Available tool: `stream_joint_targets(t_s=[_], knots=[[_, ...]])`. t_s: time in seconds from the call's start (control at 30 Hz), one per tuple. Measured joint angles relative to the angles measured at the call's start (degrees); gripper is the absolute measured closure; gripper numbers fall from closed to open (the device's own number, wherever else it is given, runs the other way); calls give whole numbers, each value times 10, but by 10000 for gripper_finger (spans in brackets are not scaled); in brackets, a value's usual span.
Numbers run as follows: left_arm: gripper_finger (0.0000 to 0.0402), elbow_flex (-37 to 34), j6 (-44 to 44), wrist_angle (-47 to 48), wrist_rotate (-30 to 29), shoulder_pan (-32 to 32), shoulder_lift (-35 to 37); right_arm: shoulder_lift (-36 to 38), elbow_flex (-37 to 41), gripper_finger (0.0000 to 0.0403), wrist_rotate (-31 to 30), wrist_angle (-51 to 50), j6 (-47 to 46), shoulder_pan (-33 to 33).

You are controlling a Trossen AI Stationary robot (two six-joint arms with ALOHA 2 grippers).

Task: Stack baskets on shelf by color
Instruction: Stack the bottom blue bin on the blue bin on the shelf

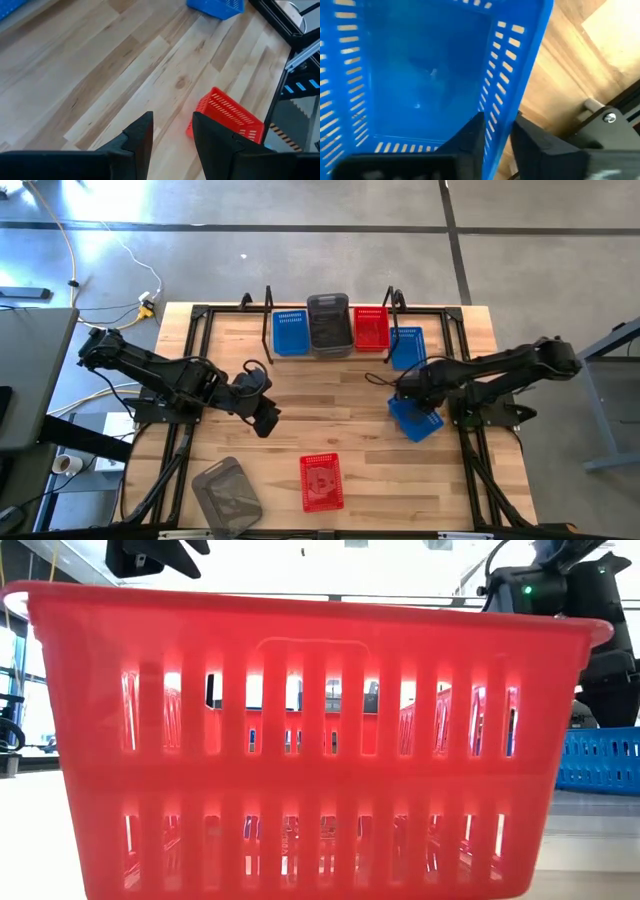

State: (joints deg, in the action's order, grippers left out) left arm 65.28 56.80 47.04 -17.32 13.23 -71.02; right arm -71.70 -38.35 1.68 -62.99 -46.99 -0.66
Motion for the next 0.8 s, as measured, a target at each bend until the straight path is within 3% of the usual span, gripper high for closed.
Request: stream_joint_targets(t_s=[0.13, 0.43, 0.8], knots=[[273, 0, 0, -2, 0, 0, 0, -4, -1, 393, 4, -1, 9, 3], [273, 0, 0, -11, -12, 0, 0, 20, -55, 399, -5, 2, -22, -28], [273, 0, -56, -27, -34, 0, 0, 20, -214, 402, -106, 17, -108, -66]])
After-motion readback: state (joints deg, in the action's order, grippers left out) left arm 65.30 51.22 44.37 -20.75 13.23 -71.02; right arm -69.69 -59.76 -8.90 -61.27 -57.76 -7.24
